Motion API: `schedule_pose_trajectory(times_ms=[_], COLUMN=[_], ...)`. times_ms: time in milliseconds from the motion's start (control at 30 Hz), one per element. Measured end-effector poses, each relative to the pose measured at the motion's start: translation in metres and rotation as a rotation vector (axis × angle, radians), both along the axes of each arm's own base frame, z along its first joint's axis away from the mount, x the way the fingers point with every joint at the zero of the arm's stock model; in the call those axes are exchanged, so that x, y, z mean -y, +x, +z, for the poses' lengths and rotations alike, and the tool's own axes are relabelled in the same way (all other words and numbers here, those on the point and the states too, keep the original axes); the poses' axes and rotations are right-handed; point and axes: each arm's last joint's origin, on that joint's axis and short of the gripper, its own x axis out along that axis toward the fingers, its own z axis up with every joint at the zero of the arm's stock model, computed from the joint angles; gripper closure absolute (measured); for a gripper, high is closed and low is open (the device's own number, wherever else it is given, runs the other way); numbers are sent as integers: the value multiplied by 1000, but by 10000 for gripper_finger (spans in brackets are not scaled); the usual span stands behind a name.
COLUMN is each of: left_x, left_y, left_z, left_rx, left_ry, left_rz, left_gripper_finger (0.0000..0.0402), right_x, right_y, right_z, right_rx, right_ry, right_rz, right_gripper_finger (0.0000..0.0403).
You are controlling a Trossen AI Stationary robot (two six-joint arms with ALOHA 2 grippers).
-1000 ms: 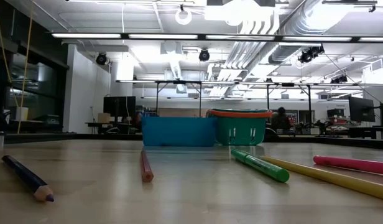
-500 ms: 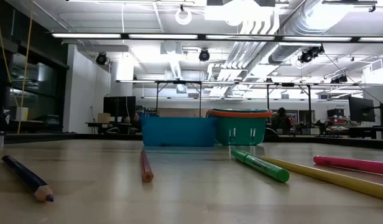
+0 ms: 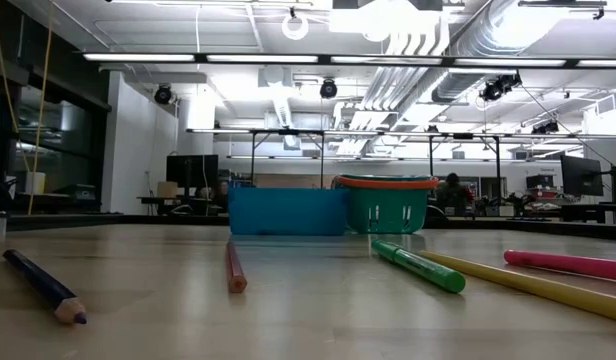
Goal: Sort pens & pencils
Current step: Put the pink pen into the blue bin
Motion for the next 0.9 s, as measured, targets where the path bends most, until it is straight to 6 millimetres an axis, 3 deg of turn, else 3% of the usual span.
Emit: schedule_pose_trajectory(times_ms=[300, 533, 700, 900], left_x=[0, 0, 0, -1], left_y=[0, 0, -1, -2], left_z=[0, 0, 0, -1], left_rx=[-2, -4, -8, -21], left_ry=[-8, -4, 5, 1], left_rz=[9, 11, 19, 42], left_gripper_finger=[350, 350, 350, 351], right_x=[56, 95, 112, 119], right_y=[13, -6, -18, -42], right_z=[-31, -23, -21, -27], right_rx=[-416, -731, -830, -778], right_ry=[52, 54, -13, 9], right_rz=[90, 102, 97, 87], right_gripper_finger=[272, 272, 272, 272])
